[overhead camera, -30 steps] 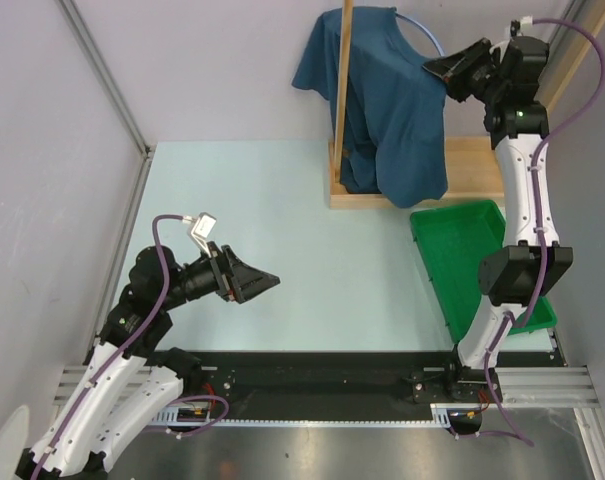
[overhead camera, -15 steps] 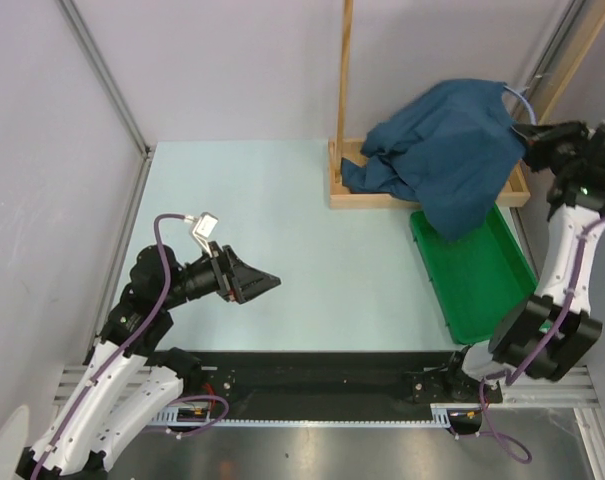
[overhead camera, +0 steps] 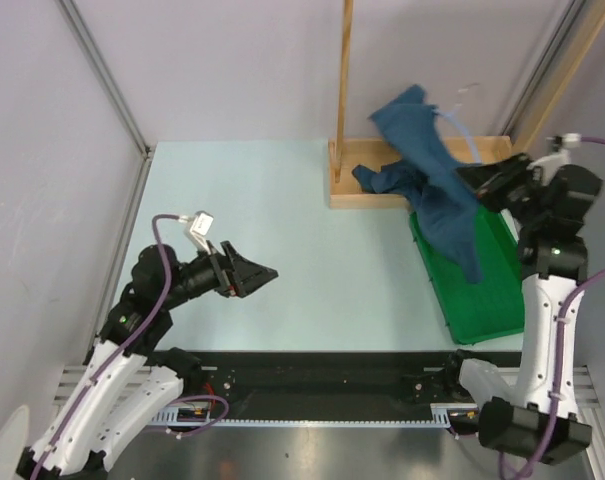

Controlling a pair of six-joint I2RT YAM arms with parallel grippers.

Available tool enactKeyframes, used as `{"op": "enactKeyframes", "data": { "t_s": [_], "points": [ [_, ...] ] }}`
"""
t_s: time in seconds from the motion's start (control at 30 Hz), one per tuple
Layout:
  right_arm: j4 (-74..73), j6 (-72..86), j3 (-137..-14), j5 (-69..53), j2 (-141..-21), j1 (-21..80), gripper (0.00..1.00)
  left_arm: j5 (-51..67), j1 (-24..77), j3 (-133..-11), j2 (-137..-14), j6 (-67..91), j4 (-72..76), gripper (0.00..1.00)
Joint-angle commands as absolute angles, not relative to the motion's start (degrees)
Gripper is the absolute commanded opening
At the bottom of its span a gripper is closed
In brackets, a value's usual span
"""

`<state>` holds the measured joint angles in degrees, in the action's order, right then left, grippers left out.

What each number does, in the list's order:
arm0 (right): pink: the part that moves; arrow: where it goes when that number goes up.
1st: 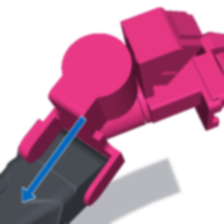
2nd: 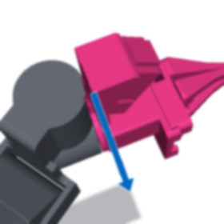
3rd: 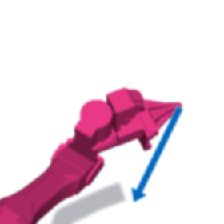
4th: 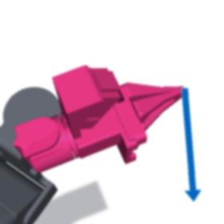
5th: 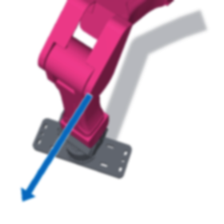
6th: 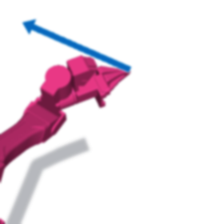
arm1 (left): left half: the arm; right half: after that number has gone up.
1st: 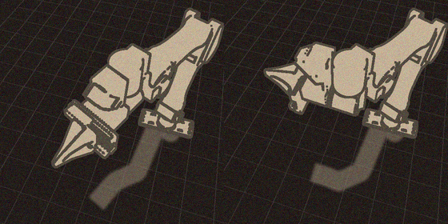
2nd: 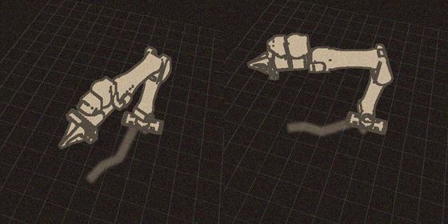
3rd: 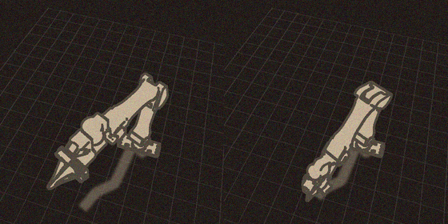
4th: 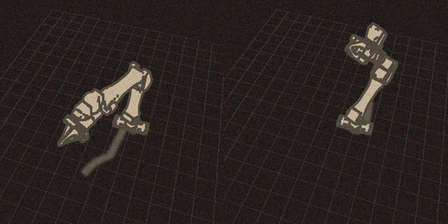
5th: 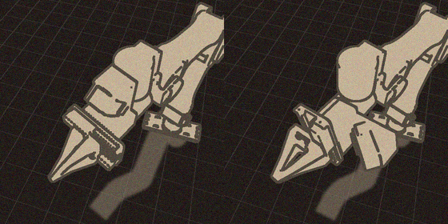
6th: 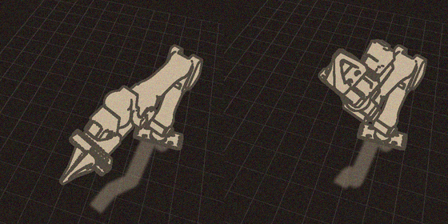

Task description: Remove the t-shirt from the hanger

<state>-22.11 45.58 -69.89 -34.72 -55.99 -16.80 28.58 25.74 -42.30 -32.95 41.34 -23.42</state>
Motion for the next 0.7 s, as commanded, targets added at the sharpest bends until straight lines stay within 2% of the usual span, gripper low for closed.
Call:
{"op": "enactKeyframes", "data": {
  "t_s": [0.0,0.03,0.07,0.13,0.17,0.3,0.5,0.67],
  "points": [
    [-29.69,36.93,-73.57,-26.32,-53.61,3.20,0.00,13.65,25.49,-48.33,-26.38,38.76,-29.08,0.98],
    [-30.05,36.39,-72.96,-24.63,-53.87,7.86,0.00,11.80,25.49,-49.56,-24.10,38.50,-29.79,0.98],
    [-30.32,35.69,-72.95,-23.39,-54.66,17.57,0.00,10.12,25.49,-50.18,-23.13,38.15,-31.27,0.98],
    [-30.32,31.31,-73.82,-21.10,-58.61,26.41,0.00,5.64,25.49,-51.50,-21.19,37.88,-32.34,0.97],
    [-30.15,28.85,-74.61,-20.83,-60.28,34.89,0.00,4.23,25.49,-51.94,-19.79,37.71,-32.95,0.97],
    [-27.62,16.81,-77.26,-15.48,-67.93,48.30,0.00,2.11,25.49,-53.79,-18.89,37.53,-33.66,0.97],
    [-18.39,6.43,-76.82,-25.72,-74.62,48.61,0.00,1.58,25.49,-58.70,-21.18,35.95,-38.41,0.97],
    [-11.53,4.04,-73.13,-36.98,-73.75,42.11,0.00,3.69,25.49,-59.68,-23.02,34.72,-40.51,0.93]
  ]
}}
